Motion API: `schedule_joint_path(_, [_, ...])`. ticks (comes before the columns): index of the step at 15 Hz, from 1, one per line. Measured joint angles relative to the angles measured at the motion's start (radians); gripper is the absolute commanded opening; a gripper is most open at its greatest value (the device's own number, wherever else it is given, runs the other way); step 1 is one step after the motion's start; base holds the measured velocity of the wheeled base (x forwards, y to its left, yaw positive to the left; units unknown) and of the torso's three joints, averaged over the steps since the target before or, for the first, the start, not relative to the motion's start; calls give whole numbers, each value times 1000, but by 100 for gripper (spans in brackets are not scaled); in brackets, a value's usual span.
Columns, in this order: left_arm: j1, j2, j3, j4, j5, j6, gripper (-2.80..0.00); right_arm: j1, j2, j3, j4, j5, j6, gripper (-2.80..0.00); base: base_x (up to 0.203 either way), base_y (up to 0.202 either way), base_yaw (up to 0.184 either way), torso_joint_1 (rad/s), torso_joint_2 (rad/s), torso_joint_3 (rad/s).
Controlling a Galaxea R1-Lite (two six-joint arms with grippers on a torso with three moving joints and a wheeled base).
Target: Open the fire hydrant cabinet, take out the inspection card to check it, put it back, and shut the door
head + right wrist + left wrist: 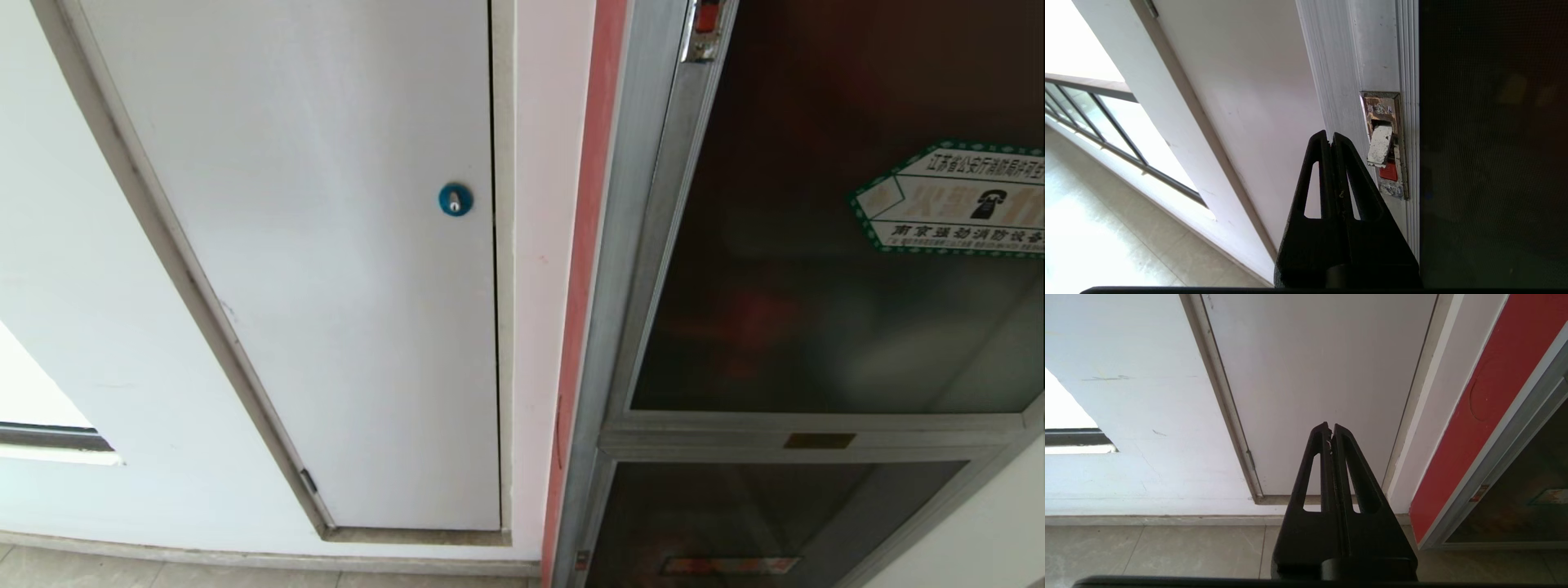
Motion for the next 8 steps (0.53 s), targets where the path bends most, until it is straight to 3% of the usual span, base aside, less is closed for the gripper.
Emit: schedule_joint_path(8, [0,0,0,0,0,0,-280,-45,36,-12,6,21,47,-280,0,0,0,0,0,0])
